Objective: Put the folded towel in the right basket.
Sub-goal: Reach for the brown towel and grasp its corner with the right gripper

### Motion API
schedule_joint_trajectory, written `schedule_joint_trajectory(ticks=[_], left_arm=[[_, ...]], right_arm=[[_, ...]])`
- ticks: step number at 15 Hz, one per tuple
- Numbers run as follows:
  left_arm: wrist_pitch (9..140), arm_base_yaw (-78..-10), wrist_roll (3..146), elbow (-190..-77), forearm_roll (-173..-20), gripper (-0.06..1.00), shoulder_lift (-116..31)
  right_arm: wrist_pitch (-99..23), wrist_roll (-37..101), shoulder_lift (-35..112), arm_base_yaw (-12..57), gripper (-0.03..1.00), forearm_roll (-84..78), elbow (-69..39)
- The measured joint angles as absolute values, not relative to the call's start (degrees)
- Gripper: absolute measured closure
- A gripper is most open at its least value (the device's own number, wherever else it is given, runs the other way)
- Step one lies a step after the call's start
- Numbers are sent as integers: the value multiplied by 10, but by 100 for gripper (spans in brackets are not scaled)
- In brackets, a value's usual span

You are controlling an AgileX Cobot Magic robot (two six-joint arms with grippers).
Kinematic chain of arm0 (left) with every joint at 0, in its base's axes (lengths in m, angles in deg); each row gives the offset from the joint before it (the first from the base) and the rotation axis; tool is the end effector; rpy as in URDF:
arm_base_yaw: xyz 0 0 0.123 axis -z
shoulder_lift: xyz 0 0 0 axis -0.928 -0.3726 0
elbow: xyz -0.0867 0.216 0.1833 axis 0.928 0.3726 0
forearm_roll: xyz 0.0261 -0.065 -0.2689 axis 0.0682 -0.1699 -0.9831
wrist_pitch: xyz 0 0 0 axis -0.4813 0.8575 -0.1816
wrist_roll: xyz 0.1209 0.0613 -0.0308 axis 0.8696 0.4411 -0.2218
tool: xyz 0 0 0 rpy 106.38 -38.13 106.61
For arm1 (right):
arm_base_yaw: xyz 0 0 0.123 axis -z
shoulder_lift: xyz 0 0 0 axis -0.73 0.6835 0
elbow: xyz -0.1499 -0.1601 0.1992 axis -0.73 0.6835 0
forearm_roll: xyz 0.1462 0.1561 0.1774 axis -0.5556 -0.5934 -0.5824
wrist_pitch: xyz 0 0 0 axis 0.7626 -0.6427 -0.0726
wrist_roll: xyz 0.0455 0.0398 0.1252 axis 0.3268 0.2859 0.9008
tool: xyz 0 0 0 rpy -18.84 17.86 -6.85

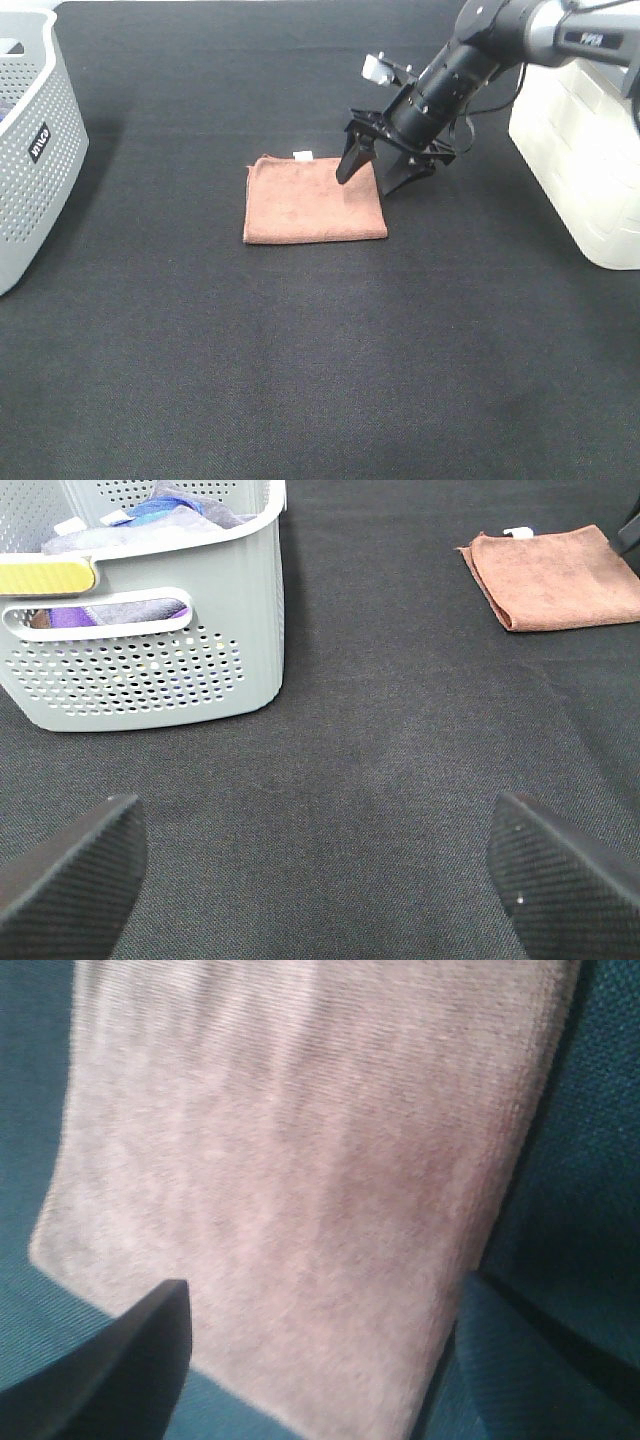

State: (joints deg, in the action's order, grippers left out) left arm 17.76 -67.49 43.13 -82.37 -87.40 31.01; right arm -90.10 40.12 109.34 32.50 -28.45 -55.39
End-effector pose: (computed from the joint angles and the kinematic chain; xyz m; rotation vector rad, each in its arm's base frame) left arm 0.0490 -0.0104 0.2692 0.0710 2.0324 -0.0705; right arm 0.5270 0.2047 0.0780 -0.3769 2.8350 0.7882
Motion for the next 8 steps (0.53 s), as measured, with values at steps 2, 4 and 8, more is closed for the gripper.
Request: schedule_joint_trajectory(ticks=[2, 4, 8], left_arm=[[178, -675, 431, -824, -874, 7, 310], [178, -675, 431, -824, -874, 7, 310], [178, -675, 431, -824, -874, 7, 310]], right_arm=[[-888, 401, 1107, 325, 27, -283, -554], [-874, 401, 1107, 325, 27, -276, -555], [-871, 402, 1107, 325, 27, -259, -556]])
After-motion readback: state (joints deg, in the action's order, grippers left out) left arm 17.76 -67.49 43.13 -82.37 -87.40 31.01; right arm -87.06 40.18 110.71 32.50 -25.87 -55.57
